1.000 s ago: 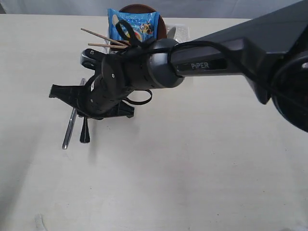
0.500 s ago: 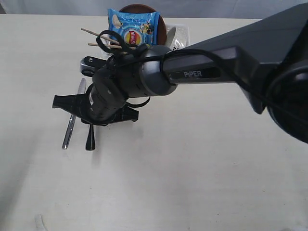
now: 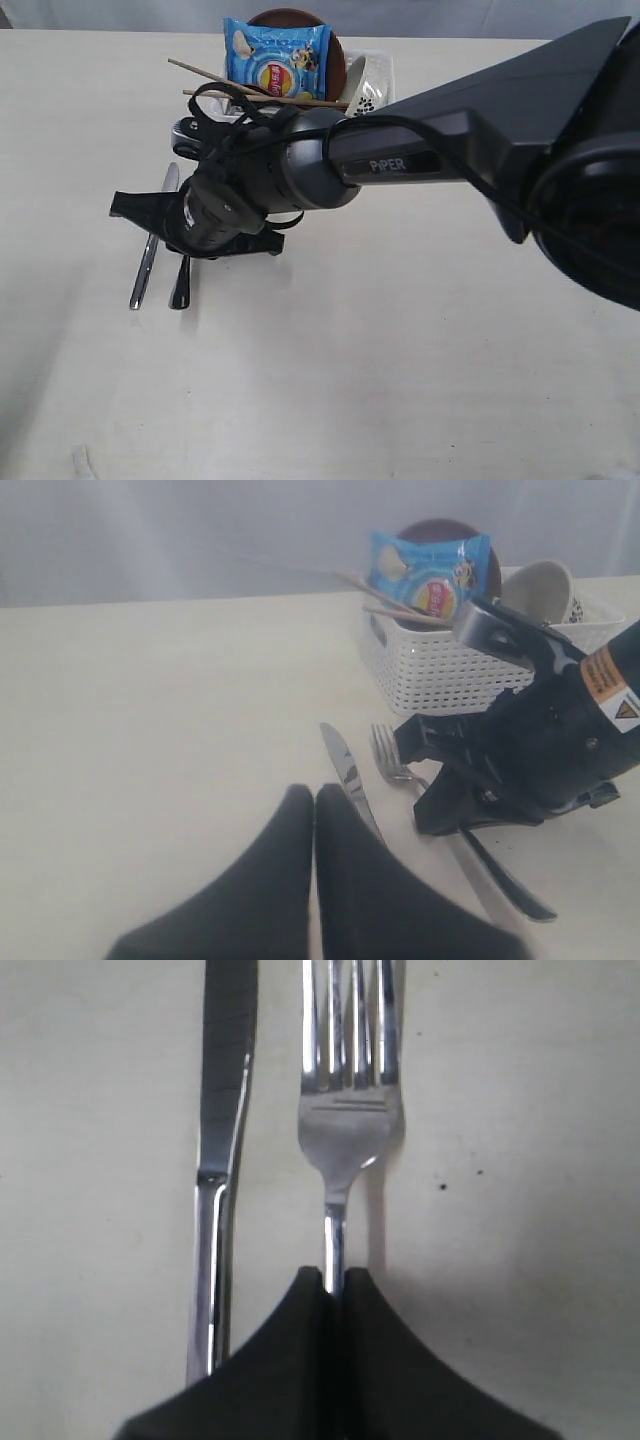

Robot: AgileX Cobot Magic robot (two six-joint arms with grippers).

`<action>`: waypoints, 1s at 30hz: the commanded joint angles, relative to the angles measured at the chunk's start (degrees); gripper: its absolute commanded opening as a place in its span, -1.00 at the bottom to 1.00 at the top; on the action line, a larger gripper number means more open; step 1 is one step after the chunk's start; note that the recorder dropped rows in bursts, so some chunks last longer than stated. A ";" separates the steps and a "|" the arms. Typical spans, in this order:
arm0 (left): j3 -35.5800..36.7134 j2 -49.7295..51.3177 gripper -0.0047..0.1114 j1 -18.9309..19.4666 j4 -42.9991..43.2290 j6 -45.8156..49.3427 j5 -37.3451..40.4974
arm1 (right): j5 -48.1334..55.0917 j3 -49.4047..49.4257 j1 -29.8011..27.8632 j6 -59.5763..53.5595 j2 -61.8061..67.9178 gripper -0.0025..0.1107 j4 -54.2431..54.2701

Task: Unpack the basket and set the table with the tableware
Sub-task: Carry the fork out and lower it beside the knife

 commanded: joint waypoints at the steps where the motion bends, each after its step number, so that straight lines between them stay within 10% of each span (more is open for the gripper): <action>1: 0.18 -0.19 -0.92 -0.33 0.03 0.02 -0.10 | -1.24 0.03 0.42 0.38 0.73 -0.96 -0.51; 14: 0.18 -0.19 -0.92 -0.33 0.03 0.02 -0.10 | 0.16 0.03 0.42 1.64 0.73 -0.35 -0.51; 30: 0.18 -0.19 -0.92 -0.33 0.03 0.02 -0.10 | -2.78 0.03 -0.83 3.37 2.03 -0.35 -4.01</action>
